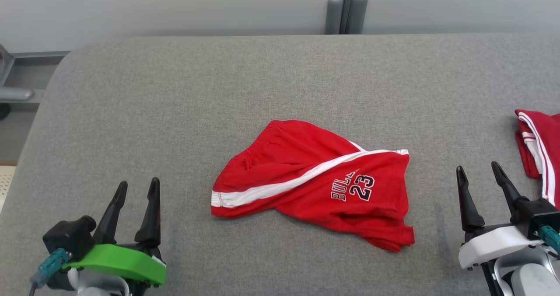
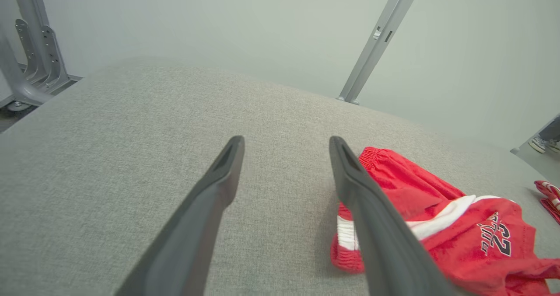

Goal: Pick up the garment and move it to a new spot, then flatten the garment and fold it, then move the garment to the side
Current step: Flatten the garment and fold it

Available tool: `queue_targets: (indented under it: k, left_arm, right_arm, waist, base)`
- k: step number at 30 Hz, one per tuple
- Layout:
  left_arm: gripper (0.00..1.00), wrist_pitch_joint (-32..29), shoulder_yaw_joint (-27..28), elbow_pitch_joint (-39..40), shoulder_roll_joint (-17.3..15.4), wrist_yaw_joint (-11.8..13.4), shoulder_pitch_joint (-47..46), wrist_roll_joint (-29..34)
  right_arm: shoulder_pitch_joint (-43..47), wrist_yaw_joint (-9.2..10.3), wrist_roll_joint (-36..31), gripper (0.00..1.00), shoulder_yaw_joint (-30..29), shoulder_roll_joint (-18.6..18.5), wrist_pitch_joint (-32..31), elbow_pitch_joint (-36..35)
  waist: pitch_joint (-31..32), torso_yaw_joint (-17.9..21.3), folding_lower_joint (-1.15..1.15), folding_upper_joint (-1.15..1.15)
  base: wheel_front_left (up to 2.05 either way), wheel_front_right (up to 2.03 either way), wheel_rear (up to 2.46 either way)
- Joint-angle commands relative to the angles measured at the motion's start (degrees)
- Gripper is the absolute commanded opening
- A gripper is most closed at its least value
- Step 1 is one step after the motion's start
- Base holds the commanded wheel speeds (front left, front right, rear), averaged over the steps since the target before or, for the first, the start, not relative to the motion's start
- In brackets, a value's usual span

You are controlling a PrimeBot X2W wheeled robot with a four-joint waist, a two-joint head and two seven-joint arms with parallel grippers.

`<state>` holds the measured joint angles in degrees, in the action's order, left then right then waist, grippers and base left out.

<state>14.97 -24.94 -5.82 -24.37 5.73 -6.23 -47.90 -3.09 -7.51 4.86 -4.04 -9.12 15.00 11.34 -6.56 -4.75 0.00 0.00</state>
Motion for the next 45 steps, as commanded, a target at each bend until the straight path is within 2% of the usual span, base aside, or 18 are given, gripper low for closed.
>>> queue_targets:
  k: [1,8,11,18,28,37,45]
  left_arm:
    - [1.0,0.3,2.1,0.2,0.7,-0.4,2.0,3.1]
    - [1.0,0.3,9.1,0.3,4.9,-3.0,6.5,8.9]
    - [1.0,0.2,9.6,-0.2,6.1,-4.0,7.1,10.0]
    - [1.0,-2.7,2.0,-0.8,10.4,-6.8,-0.3,14.0]
    - [1.0,-16.1,-10.6,0.3,15.3,-9.9,-11.9,18.3]
    - [1.0,-25.3,-13.6,-7.8,17.3,-10.3,-19.9,17.9]
    - [1.0,-27.5,-13.3,-15.2,16.8,-10.5,-25.8,18.5]
  right_arm:
    - [1.1,0.04,-0.4,1.0,-0.4,0.3,0.2,-0.1]
    - [2.4,0.04,-0.1,1.0,-0.9,1.5,0.2,-0.4]
    - [2.4,0.04,0.0,1.0,-1.0,1.6,0.2,-0.6]
    - [0.4,0.04,0.0,1.0,-1.1,2.0,0.2,-1.4]
    - [-2.3,0.04,-0.4,1.0,-0.6,3.3,0.2,-2.0]
    - [-3.8,0.04,-0.1,1.0,0.3,4.7,0.2,-1.7]
    - [-4.3,0.04,0.1,1.0,0.9,5.5,0.2,-1.9]
  waist:
    - [1.4,0.2,0.0,0.0]
    - [2.0,0.4,0.0,0.0]
    - [1.7,0.6,0.0,0.0]
    - [-0.6,2.5,0.0,0.0]
    - [-5.2,10.0,0.0,0.0]
    - [-7.6,17.1,0.0,0.0]
    - [-9.2,21.1,0.0,0.0]
  base:
    - [0.0,0.0,0.0]
    - [0.0,0.0,0.0]
    - [0.0,0.0,0.0]
    - [0.0,0.0,0.0]
    - [0.0,0.0,0.0]
    - [0.0,0.0,0.0]
    - [0.0,0.0,0.0]
